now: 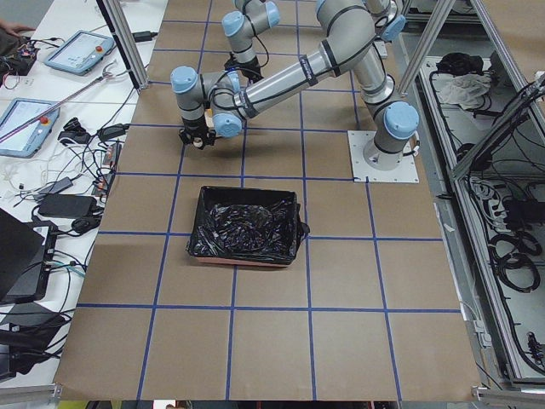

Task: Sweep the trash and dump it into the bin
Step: 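Sweep the brown potato toward the dustpan with the right gripper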

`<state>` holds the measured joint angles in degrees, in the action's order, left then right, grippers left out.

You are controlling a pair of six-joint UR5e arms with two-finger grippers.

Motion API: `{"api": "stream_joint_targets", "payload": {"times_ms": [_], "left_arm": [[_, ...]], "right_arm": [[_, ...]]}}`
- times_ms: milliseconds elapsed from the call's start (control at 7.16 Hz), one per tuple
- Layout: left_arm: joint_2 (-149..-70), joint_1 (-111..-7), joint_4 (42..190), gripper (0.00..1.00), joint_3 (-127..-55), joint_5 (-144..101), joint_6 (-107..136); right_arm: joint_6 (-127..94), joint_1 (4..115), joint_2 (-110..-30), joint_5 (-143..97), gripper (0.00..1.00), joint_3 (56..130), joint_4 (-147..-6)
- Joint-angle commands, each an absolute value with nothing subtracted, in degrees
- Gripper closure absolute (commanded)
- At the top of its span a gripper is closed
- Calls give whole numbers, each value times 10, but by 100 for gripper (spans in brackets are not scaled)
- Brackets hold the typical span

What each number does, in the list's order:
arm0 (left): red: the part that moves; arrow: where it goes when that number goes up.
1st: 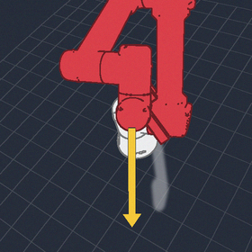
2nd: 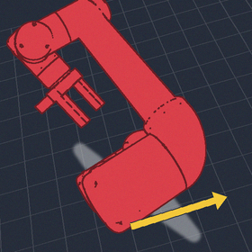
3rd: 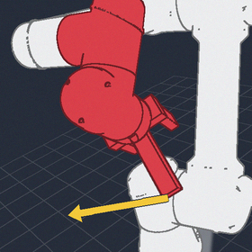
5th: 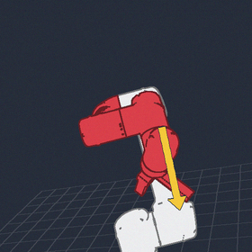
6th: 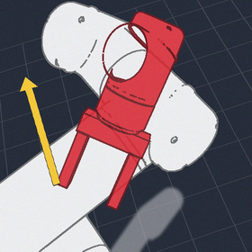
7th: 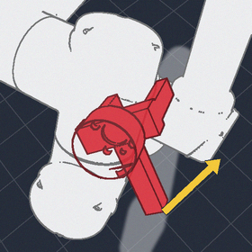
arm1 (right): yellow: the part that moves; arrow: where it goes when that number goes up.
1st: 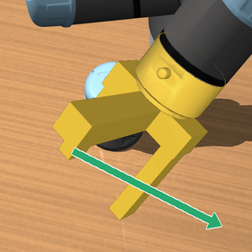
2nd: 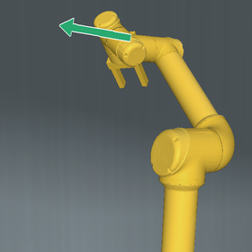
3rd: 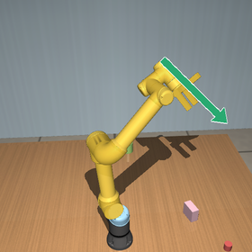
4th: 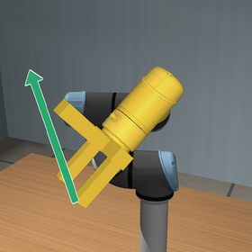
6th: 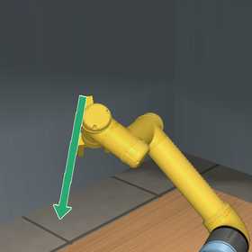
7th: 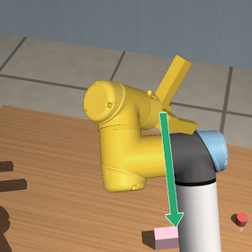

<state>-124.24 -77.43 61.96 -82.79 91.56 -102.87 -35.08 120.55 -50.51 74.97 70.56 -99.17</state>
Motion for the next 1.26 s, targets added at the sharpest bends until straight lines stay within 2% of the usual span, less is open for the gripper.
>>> {"api": "stream_joint_targets", "payload": {"times_ms": [0, 1117], "left_arm": [[-1243, -774, 620, 99, -828, 915, -1029], [-1242, -774, 620, 99, -829, 915, -1028]], "right_arm": [[-375, 1212, -496, 737, 98, 687, -998], [-458, 1245, -490, 669, 98, 662, -1060]]}}
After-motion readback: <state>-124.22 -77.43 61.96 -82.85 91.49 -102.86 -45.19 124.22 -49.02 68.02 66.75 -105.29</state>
